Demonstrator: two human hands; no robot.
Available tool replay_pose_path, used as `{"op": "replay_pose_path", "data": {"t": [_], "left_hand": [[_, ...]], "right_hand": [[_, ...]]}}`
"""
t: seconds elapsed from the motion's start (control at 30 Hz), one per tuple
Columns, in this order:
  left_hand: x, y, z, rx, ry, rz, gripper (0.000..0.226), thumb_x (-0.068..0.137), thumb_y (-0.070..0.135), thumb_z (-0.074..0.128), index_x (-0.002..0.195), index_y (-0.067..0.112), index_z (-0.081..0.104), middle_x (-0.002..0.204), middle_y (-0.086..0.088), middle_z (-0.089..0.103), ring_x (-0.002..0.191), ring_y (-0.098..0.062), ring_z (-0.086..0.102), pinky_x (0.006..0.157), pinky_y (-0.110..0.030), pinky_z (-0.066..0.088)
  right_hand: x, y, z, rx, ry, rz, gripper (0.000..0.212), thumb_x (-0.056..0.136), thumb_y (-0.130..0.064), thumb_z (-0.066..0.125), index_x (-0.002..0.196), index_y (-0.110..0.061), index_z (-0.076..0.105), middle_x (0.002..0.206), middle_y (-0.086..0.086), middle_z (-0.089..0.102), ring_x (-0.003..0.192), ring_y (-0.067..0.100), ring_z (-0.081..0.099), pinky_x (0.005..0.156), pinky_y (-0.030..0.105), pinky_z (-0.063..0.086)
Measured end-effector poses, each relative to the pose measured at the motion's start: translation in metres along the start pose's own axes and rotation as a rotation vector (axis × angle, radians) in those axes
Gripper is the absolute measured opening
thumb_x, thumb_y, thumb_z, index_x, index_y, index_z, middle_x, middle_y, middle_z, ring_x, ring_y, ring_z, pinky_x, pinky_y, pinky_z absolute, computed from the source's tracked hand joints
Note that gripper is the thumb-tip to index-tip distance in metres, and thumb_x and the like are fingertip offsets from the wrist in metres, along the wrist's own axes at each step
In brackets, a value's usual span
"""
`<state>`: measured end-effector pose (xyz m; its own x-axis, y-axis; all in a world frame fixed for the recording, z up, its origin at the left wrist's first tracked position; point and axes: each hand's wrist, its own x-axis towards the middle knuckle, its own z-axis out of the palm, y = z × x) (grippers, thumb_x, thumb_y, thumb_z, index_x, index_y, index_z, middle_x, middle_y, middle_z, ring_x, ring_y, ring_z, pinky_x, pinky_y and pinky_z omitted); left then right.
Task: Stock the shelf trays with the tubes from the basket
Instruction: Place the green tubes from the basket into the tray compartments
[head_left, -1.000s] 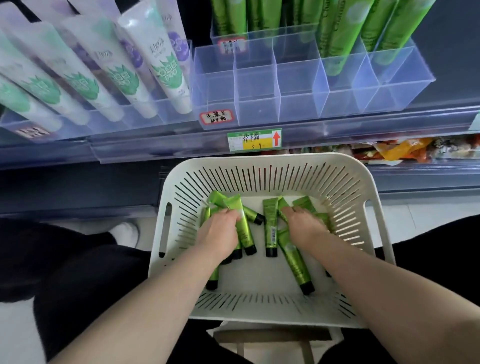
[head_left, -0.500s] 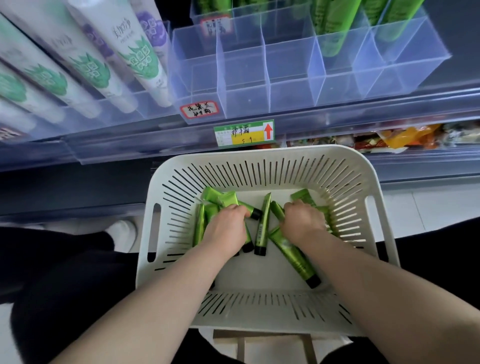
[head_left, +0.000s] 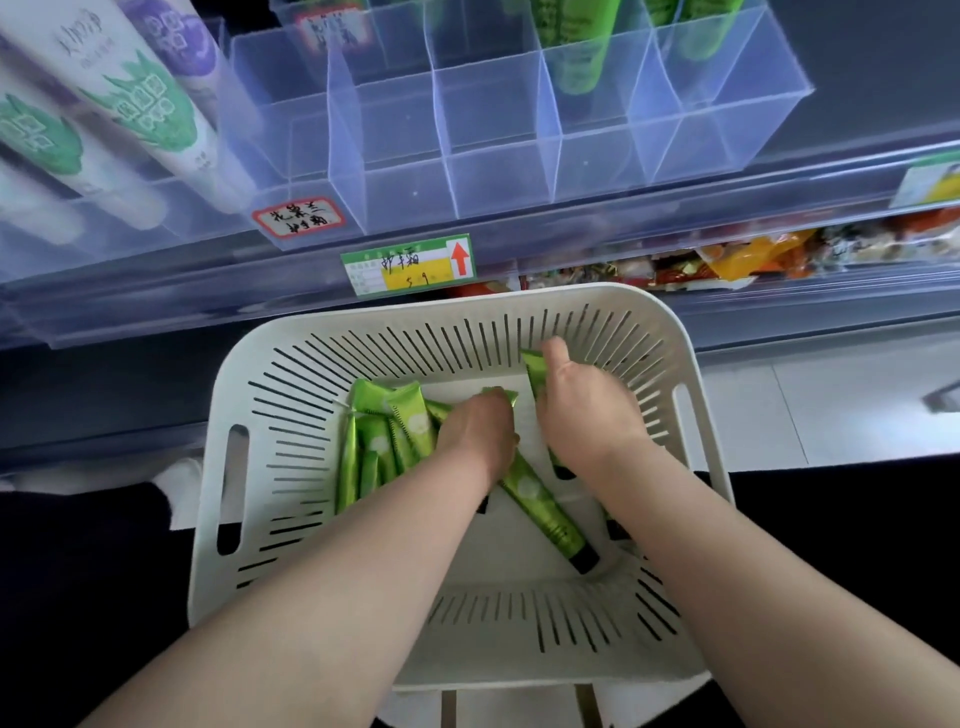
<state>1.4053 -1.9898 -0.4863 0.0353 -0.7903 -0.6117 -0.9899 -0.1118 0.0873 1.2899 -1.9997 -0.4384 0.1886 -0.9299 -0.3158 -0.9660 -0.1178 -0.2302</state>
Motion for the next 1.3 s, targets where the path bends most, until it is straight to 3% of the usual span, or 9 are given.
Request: {"op": "replay_pose_path", "data": {"t": [0.17, 0.27, 0.4, 0.53, 0.67, 0.8, 1.0, 1.13, 1.3], "left_hand": [[0.007, 0.002, 0.004, -0.01, 0.066, -0.048, 0.038, 0.09, 0.016, 0.06, 0.124, 0.006, 0.045, 0.123, -0.014, 0.056, 0.111, -0.031, 0.059, 0.08, -0.034, 0.048], [0.006, 0.008, 0.009, -0.148, 0.047, -0.097, 0.045, 0.084, 0.018, 0.063, 0.122, 0.009, 0.04, 0.12, -0.011, 0.054, 0.11, -0.031, 0.058, 0.072, -0.034, 0.045], [0.001, 0.013, 0.012, -0.164, 0.035, -0.039, 0.039, 0.082, 0.031, 0.058, 0.112, 0.013, 0.043, 0.11, -0.009, 0.057, 0.101, -0.031, 0.061, 0.066, -0.033, 0.041], [-0.012, 0.003, 0.012, -0.156, 0.029, -0.013, 0.027, 0.082, 0.033, 0.053, 0.102, 0.016, 0.051, 0.103, -0.004, 0.063, 0.097, -0.028, 0.062, 0.067, -0.031, 0.042], [-0.028, -0.022, 0.01, -0.285, 0.082, -0.076, 0.017, 0.088, 0.03, 0.048, 0.096, 0.017, 0.056, 0.102, -0.005, 0.065, 0.099, -0.03, 0.062, 0.071, -0.032, 0.048], [-0.05, -0.043, -0.003, -0.476, 0.255, -0.071, 0.014, 0.091, 0.027, 0.056, 0.097, 0.015, 0.06, 0.088, -0.003, 0.062, 0.09, -0.029, 0.062, 0.069, -0.031, 0.047], [-0.092, -0.058, -0.031, -0.598, 0.508, 0.07, 0.026, 0.092, 0.02, 0.061, 0.113, 0.034, 0.055, 0.067, 0.004, 0.062, 0.048, -0.013, 0.056, 0.04, -0.028, 0.042], [-0.115, -0.054, -0.066, -0.694, 0.631, 0.187, 0.021, 0.094, 0.025, 0.06, 0.115, 0.03, 0.062, 0.077, 0.005, 0.067, 0.059, -0.017, 0.063, 0.055, -0.039, 0.055], [-0.148, -0.041, -0.131, -0.793, 0.875, 0.248, 0.021, 0.095, 0.021, 0.06, 0.115, 0.023, 0.065, 0.082, 0.01, 0.064, 0.073, -0.009, 0.06, 0.072, -0.028, 0.049]], "right_hand": [[0.004, 0.007, 0.002, 0.09, -0.082, 0.016, 0.037, 0.092, -0.006, 0.041, 0.127, -0.012, 0.035, 0.08, 0.01, 0.064, 0.068, 0.028, 0.061, 0.055, 0.033, 0.05], [0.006, 0.007, 0.0, 0.134, -0.118, 0.035, 0.028, 0.091, -0.008, 0.044, 0.119, -0.012, 0.038, 0.087, 0.012, 0.064, 0.072, 0.028, 0.057, 0.058, 0.033, 0.044], [0.009, 0.006, -0.004, 0.19, -0.074, 0.063, 0.029, 0.093, -0.009, 0.042, 0.121, -0.011, 0.036, 0.077, 0.009, 0.06, 0.07, 0.028, 0.059, 0.059, 0.033, 0.044], [0.009, 0.004, -0.002, 0.089, -0.018, 0.014, 0.043, 0.092, -0.003, 0.041, 0.133, -0.008, 0.028, 0.058, 0.0, 0.039, 0.053, 0.021, 0.051, 0.047, 0.031, 0.04], [0.006, 0.002, -0.004, 0.108, -0.008, -0.004, 0.038, 0.093, -0.002, 0.042, 0.129, -0.009, 0.031, 0.059, 0.002, 0.049, 0.058, 0.026, 0.058, 0.05, 0.034, 0.05], [-0.005, -0.004, -0.01, 0.14, -0.043, -0.052, 0.029, 0.093, 0.0, 0.044, 0.117, -0.013, 0.035, 0.069, 0.006, 0.058, 0.059, 0.027, 0.058, 0.05, 0.037, 0.05], [-0.042, -0.013, -0.037, 0.224, 0.057, -0.099, 0.02, 0.095, -0.005, 0.045, 0.111, -0.015, 0.04, 0.08, 0.005, 0.06, 0.065, 0.026, 0.06, 0.057, 0.041, 0.053], [-0.062, -0.021, -0.083, 0.291, 0.24, -0.19, 0.02, 0.096, -0.012, 0.045, 0.116, -0.013, 0.046, 0.11, 0.008, 0.057, 0.087, 0.036, 0.06, 0.066, 0.039, 0.046], [-0.074, -0.025, -0.149, 0.242, 0.494, -0.248, 0.022, 0.096, -0.015, 0.044, 0.117, -0.013, 0.046, 0.106, 0.007, 0.056, 0.083, 0.035, 0.057, 0.062, 0.039, 0.044]]}}
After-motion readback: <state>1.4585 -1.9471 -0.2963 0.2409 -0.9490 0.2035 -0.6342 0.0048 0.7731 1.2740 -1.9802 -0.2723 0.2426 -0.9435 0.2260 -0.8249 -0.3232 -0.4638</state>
